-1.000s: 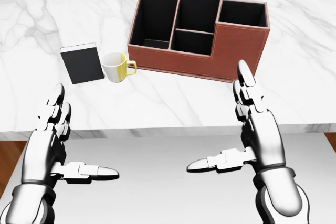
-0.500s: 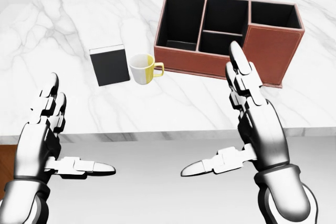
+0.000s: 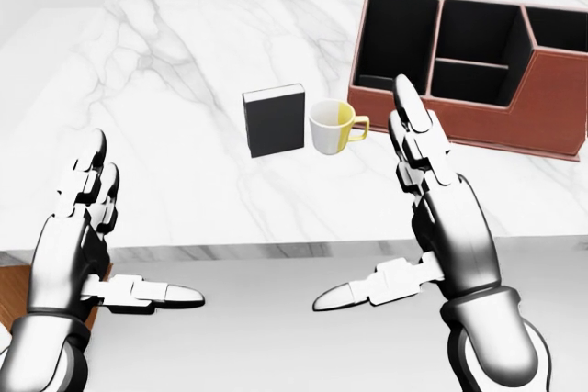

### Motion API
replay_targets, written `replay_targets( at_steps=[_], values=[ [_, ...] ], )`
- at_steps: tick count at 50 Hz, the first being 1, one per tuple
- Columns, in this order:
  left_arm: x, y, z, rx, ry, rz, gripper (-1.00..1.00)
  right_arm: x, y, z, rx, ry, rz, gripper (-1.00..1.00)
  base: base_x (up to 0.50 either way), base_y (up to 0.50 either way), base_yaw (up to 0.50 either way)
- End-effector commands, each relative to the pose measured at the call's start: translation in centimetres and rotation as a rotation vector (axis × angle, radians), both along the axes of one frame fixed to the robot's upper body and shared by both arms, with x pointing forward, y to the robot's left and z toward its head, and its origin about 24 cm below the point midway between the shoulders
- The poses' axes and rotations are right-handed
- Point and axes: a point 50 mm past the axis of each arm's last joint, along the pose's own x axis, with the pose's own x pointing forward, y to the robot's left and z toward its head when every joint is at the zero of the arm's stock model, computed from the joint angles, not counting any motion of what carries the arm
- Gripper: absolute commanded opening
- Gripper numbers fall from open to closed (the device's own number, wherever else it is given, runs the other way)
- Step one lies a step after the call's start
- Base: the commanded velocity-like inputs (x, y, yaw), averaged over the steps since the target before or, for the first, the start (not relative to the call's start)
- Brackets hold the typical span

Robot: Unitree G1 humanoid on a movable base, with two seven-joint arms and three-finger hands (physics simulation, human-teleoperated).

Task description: Pick up the book and place it in the caddy.

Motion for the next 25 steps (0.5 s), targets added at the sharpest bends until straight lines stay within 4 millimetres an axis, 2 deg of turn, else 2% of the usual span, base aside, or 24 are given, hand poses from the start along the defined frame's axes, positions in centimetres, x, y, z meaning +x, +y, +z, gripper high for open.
replay_targets(
  at_steps=[1,15,20,25],
  values=[
    [0.0,0.0,-0.3,-0.002,0.014,-0.001,1.0,-0.2,0.1,0.0,-0.013,-0.001,0.013,1.0,0.08,0.44,0.0],
    [0.0,0.0,-0.7,-0.004,0.03,-0.001,1.0,-0.3,0.1,-0.5,0.01,0.022,0.026,1.0,0.03,0.04,0.0],
    [0.1,0.2,-0.9,-0.007,0.04,0.005,1.0,-1.0,0.5,-0.2,0.006,0.01,0.06,1.0,0.0,0.0,0.0],
    [0.2,0.2,-1.3,-0.012,0.055,0.008,1.0,-1.2,0.6,0.1,0.008,-0.006,0.066,1.0,-0.18,0.0,-0.43]
  ],
)
